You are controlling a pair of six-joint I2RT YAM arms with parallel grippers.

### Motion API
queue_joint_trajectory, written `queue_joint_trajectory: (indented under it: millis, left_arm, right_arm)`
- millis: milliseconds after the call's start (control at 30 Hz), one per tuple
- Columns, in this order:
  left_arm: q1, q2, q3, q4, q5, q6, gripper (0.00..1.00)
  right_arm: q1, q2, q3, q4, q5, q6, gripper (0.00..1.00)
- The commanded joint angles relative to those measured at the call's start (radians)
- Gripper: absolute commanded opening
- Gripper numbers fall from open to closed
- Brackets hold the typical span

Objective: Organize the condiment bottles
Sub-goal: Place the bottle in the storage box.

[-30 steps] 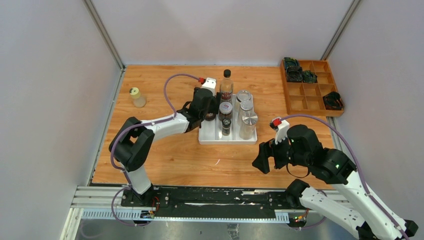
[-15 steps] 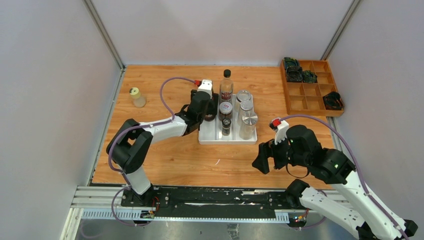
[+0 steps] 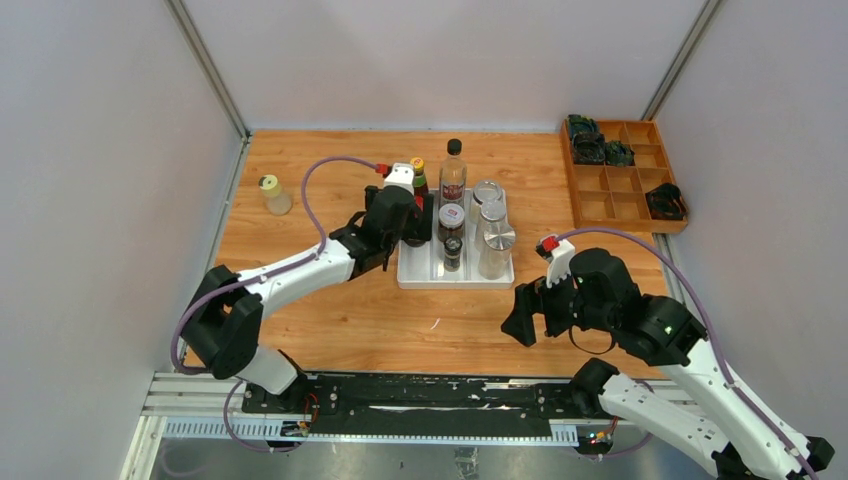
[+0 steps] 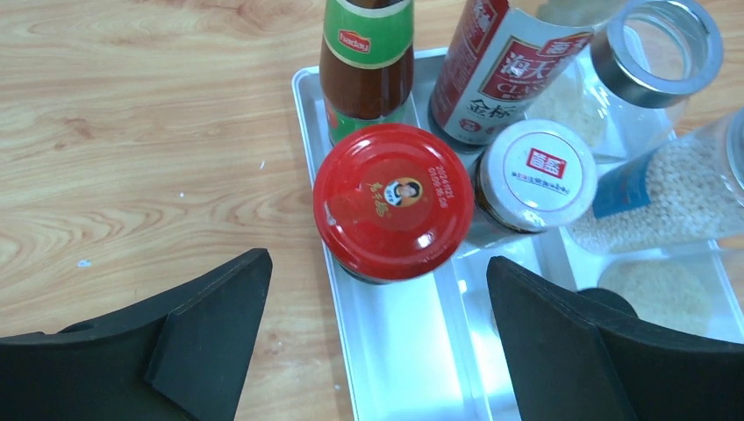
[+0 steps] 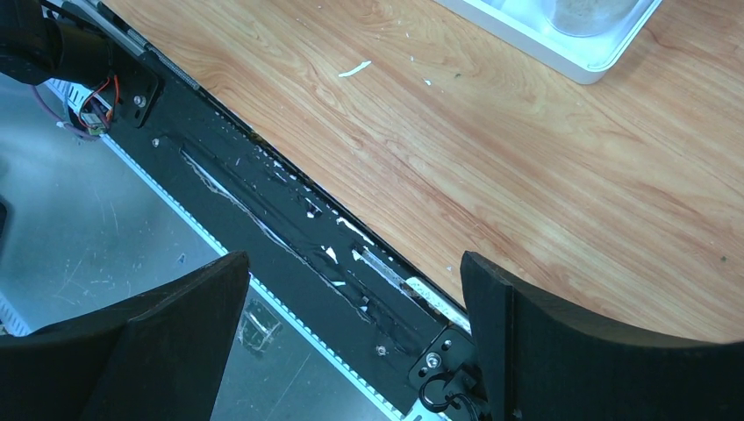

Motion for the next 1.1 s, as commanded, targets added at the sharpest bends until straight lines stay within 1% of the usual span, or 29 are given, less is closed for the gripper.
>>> queue_joint_trajectory:
  millis: [0, 100, 167, 267, 333, 367, 433, 500, 533, 567, 600, 733, 800, 867, 967, 1067]
  left_arm:
    - [-0.026, -0.072, 0.071, -0.146, -0.031, -0.025, 1.00]
    - [-0.028, -0.121, 0.101, -0.212, -0.109, -0.028, 1.00]
    - [-0.027, -0.152, 0.127, -0.267, -0.189, -0.044, 1.00]
    - [-0.026, -0.176, 0.177, -0.372, -0.400, -0.094, 1.00]
    - [-0.020, -0.165, 0.203, -0.398, -0.552, -0.125, 1.00]
    - [-0.001, -0.154, 0.215, -0.397, -0.585, -0.128, 1.00]
    - [0.087, -0.120, 0.243, -0.403, -0.588, -0.132, 1.00]
    - [0.198, -0.078, 0.253, -0.397, -0.513, -0.151, 1.00]
    - [0.258, -0.054, 0.252, -0.388, -0.445, -0.163, 0.97]
    - [0.311, -0.030, 0.248, -0.369, -0.376, -0.160, 0.91]
    - [0.342, -0.003, 0.242, -0.351, -0.382, -0.154, 0.89]
    - [0.377, 0.109, 0.248, -0.326, -0.534, -0.125, 0.89]
    - [0.393, 0.148, 0.248, -0.315, -0.571, -0.128, 0.90]
    - [0.419, 0.172, 0.234, -0.292, -0.577, -0.141, 0.91]
    - [0.473, 0.185, 0.213, -0.245, -0.538, -0.141, 0.89]
    - [0.500, 0.194, 0.206, -0.217, -0.559, -0.116, 0.88]
  right_arm:
    - [0.014, -0.003, -0.017, 0.011, -0.025, 0.011, 0.96]
    - [0.015, -0.008, -0.018, 0.011, -0.029, 0.012, 0.96]
    - [0.015, -0.015, -0.022, 0.011, -0.031, 0.011, 0.96]
    - [0.014, -0.026, -0.031, 0.011, -0.030, 0.012, 0.96]
    - [0.015, -0.027, -0.032, 0.011, -0.035, 0.013, 0.96]
    - [0.015, -0.028, -0.030, 0.011, -0.036, 0.013, 0.96]
    - [0.015, -0.031, -0.024, 0.009, -0.040, 0.011, 0.96]
    - [0.015, -0.035, -0.012, 0.001, -0.040, 0.008, 0.96]
    - [0.015, -0.037, -0.007, -0.005, -0.040, 0.006, 0.96]
    - [0.014, -0.039, -0.003, -0.008, -0.038, 0.006, 0.96]
    - [0.014, -0.043, -0.001, -0.011, -0.035, 0.005, 0.96]
    - [0.015, -0.060, -0.013, -0.015, -0.037, 0.011, 0.96]
    - [0.014, -0.067, -0.024, -0.014, -0.041, 0.015, 0.96]
    - [0.015, -0.073, -0.034, -0.012, -0.041, 0.020, 0.96]
    - [0.015, -0.074, -0.038, -0.012, -0.042, 0.021, 0.96]
    - [0.015, -0.067, -0.043, -0.011, -0.042, 0.018, 0.96]
